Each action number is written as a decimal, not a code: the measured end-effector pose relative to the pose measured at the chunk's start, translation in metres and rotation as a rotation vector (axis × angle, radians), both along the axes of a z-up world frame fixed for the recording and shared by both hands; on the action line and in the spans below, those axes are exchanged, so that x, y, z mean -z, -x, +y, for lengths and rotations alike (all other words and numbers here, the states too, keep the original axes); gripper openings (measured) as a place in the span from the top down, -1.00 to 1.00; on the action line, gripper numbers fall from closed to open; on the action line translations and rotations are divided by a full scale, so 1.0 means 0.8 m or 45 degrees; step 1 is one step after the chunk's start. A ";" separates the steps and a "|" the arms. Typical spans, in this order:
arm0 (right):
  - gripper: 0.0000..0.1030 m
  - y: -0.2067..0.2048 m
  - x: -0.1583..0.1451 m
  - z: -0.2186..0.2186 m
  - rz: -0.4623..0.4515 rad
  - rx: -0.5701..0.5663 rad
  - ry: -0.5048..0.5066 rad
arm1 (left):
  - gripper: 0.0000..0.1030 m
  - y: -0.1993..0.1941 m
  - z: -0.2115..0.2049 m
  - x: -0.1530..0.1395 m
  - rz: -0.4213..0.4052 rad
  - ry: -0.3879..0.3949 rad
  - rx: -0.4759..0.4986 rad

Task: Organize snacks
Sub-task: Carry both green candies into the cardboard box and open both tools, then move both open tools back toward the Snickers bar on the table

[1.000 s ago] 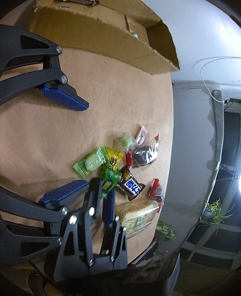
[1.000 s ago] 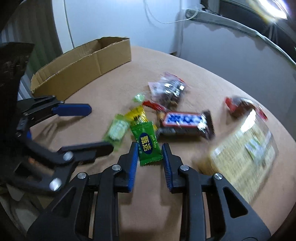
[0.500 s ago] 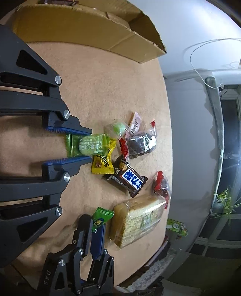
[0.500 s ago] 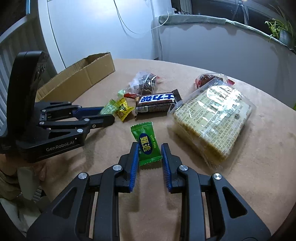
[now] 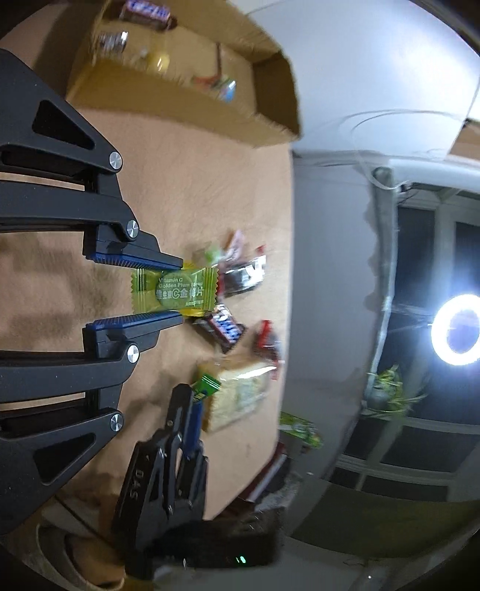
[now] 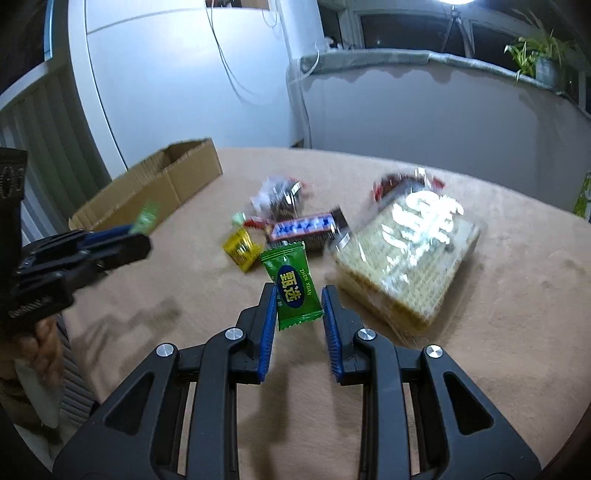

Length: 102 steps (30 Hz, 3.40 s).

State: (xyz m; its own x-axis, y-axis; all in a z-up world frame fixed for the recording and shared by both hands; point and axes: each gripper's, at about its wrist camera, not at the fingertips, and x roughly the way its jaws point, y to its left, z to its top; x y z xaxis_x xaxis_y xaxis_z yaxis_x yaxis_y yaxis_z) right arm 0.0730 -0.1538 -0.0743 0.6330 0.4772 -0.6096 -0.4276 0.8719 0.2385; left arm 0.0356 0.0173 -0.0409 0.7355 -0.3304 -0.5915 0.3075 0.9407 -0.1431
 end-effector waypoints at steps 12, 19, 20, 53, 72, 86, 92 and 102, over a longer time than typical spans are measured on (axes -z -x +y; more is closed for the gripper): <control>0.50 0.012 -0.069 0.077 -0.146 -0.042 -0.004 | 0.61 0.029 0.105 -0.040 -0.148 0.068 -0.163; 0.50 0.003 -0.082 0.154 -0.172 -0.175 0.024 | 0.61 0.037 0.173 -0.031 -0.154 0.103 -0.293; 0.50 0.000 -0.083 0.169 -0.175 -0.201 0.027 | 0.61 0.038 0.183 -0.029 -0.153 0.107 -0.313; -0.52 0.010 -0.067 0.261 -0.253 -0.257 0.034 | -0.39 0.053 0.244 -0.012 -0.165 0.079 -0.501; -0.53 -0.030 -0.033 0.154 -0.060 -0.006 0.016 | -0.41 0.052 0.150 -0.030 -0.182 0.023 -0.304; -0.55 -0.106 0.009 0.074 0.150 0.135 0.079 | -0.51 0.017 0.058 0.011 -0.036 -0.006 -0.067; -0.55 -0.121 0.016 0.085 0.151 0.092 0.244 | -0.51 -0.004 0.043 0.015 0.007 -0.014 -0.042; -0.22 -0.111 0.026 0.085 0.142 -0.033 0.327 | -0.51 -0.027 0.026 0.032 0.110 0.013 -0.013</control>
